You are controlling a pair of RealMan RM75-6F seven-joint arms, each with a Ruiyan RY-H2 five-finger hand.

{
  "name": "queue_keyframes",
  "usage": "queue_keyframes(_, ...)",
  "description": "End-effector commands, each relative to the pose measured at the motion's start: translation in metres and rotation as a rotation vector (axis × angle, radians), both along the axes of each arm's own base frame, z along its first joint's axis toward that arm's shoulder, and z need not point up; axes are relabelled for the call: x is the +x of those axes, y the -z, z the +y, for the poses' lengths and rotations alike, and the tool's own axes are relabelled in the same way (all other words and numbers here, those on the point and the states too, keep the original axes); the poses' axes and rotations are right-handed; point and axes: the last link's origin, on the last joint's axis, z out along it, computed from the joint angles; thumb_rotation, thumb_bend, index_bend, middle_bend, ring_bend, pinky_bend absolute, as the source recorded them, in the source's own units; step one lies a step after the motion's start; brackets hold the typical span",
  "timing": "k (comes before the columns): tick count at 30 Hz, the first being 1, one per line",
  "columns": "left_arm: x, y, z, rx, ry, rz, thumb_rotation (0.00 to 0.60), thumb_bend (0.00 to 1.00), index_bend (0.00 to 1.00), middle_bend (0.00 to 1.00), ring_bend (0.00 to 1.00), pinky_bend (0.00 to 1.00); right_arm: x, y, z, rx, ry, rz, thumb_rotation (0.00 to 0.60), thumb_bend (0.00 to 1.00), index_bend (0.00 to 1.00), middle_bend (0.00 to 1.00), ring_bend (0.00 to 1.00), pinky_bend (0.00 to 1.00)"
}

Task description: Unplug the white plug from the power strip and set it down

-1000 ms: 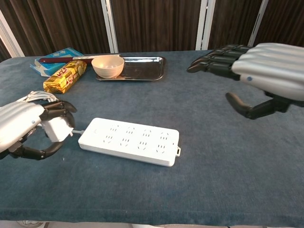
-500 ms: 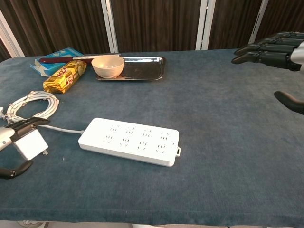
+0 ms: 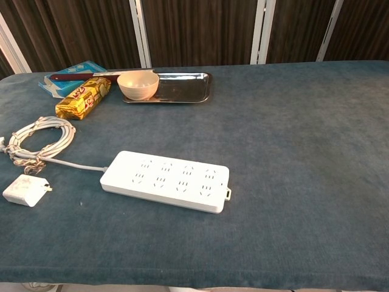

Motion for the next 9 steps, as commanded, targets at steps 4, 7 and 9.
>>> queue_keyframes(4, -0.007, -0.033, -0.032, -0.005, -0.035, 0.03, 0.6, 0.45, 0.0, 0.0, 0.0, 0.08, -0.052, -0.022, 0.024, -0.154, 0.127, -0.1, 0.6, 0.37, 0.0, 0.0, 0.0, 0.0)
queue_keyframes(7, -0.005, -0.034, -0.029, 0.015, -0.003, 0.016, 0.6, 0.45, 0.0, 0.0, 0.0, 0.08, -0.052, -0.024, 0.024, -0.159, 0.11, -0.116, 0.6, 0.36, 0.0, 0.0, 0.0, 0.0)
queue_keyframes(9, -0.005, -0.033, -0.028, 0.016, 0.01, 0.009, 0.6, 0.45, 0.0, 0.0, 0.0, 0.08, -0.052, -0.023, 0.024, -0.15, 0.104, -0.118, 0.6, 0.36, 0.0, 0.0, 0.0, 0.0)
